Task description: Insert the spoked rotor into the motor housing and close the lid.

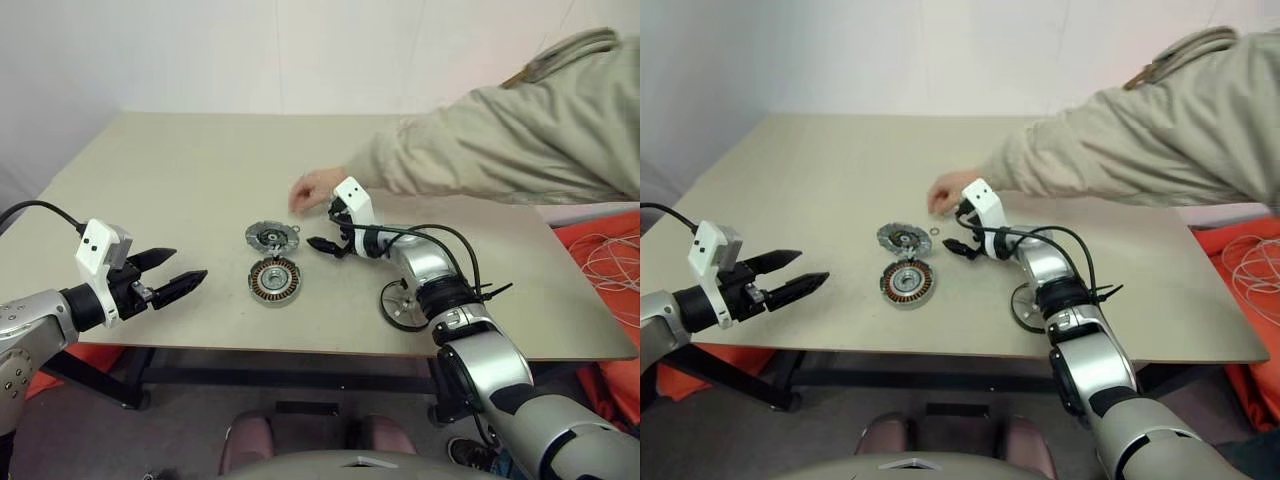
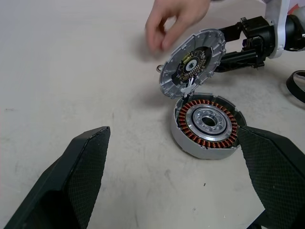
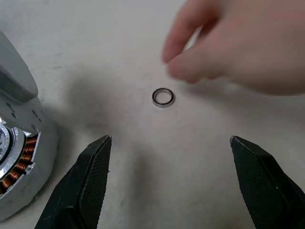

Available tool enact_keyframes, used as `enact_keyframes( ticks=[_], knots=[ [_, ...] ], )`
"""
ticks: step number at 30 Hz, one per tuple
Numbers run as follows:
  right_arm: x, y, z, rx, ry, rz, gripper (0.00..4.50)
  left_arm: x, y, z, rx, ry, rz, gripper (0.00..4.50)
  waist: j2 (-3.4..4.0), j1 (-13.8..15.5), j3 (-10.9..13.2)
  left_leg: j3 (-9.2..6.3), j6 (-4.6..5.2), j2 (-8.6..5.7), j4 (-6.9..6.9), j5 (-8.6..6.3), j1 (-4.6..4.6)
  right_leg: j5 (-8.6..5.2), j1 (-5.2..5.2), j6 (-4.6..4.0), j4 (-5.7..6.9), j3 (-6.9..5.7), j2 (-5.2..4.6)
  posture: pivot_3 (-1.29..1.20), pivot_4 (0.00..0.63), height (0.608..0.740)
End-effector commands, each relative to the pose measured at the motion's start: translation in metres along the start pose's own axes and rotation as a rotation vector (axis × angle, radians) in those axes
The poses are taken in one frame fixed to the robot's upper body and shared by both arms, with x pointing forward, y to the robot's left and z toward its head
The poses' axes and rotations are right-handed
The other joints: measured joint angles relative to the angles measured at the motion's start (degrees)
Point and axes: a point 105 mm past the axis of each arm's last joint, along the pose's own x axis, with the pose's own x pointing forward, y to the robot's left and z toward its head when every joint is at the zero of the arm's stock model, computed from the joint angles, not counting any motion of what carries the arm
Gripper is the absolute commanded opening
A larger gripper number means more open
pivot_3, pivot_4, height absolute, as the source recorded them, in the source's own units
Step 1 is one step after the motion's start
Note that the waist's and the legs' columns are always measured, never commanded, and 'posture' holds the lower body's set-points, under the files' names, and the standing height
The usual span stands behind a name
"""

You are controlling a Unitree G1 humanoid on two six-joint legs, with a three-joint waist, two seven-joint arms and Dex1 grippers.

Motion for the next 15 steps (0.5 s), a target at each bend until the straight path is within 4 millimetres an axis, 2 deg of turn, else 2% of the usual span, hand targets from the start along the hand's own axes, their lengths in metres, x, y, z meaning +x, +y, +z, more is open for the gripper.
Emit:
enact_keyframes(
  ticks=[1,15],
  knots=[
    [-0.0015,-0.0009,0.0189,-0.034,-0.054,-0.007,4.46,-0.0008,-0.0008,0.0099,0.048,-0.023,-0.002,4.5,0.0,0.0,0.0,0.0,0.0,0.0,0.0,0.0,0.0,0.0,-0.01,0.0,0.0,0.0,0.0,0.0,0.0,0.74],
    [-0.0029,-0.0005,0.017,-0.025,-0.056,-0.012,4.46,-0.0004,0.0003,0.0111,0.051,-0.023,-0.001,4.5,0.0,0.0,0.0,0.0,0.0,0.0,0.0,0.0,0.0,0.0,0.0,0.0,0.0,0.0,0.0,0.0,0.0,0.74]
  ],
)
